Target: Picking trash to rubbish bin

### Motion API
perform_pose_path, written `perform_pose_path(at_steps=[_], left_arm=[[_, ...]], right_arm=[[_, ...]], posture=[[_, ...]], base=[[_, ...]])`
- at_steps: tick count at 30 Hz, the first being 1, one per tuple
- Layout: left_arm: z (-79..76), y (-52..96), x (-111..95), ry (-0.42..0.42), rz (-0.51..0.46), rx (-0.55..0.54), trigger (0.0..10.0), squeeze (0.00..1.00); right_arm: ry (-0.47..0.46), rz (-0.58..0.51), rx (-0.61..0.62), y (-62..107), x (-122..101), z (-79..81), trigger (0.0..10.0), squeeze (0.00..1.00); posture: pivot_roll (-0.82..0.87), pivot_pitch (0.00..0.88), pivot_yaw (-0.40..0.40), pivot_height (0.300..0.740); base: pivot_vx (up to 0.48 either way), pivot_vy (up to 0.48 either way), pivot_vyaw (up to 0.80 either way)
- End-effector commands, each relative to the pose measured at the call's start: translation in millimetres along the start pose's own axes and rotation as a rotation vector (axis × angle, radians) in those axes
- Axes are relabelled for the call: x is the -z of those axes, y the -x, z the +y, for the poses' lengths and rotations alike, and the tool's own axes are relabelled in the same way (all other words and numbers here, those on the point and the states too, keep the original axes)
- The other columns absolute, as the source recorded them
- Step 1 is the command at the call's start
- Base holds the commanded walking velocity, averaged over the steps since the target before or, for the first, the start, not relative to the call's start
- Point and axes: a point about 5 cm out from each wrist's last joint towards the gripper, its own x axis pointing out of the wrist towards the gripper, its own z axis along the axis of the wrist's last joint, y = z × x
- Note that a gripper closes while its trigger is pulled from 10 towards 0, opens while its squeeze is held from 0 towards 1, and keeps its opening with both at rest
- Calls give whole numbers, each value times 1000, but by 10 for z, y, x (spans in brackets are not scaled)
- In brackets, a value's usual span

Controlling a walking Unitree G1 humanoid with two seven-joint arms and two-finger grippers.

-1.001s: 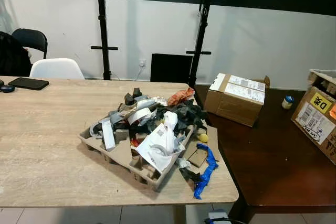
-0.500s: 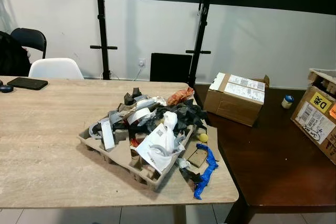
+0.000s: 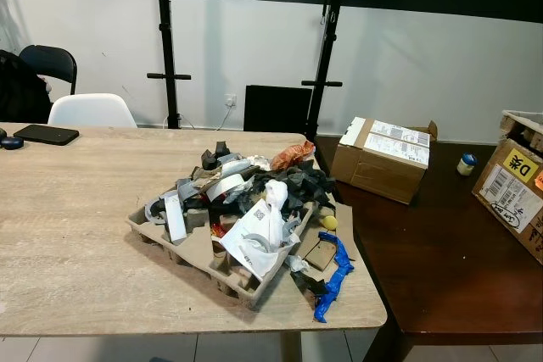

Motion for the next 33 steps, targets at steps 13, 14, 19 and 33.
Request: perform_pose_path(at_steps=[13,14,19,33], left_arm=[[-59,-13,-24,11,-1,17,10000,0],[-60,-13,-25,13,-1,17,10000,0],[-56,-13,-26,18,-3,15,10000,0],[-9,-4,-11,18,-1,3,10000,0]], right_arm=[[-7,-30,18,14,-56,-59,10000,0],[-6,-30,19,14,-56,-63,10000,0],[-3,-31,22,17,-58,-75,10000,0],[-1,-20,1,16,-52,-60,10000,0]], posture=[[95,0,-51,740],[94,0,-53,740],[95,0,-55,740],[96,0,-54,740]], base=[[0,-346,0],[0,-480,0],[0,-480,0],[0,-263,0]])
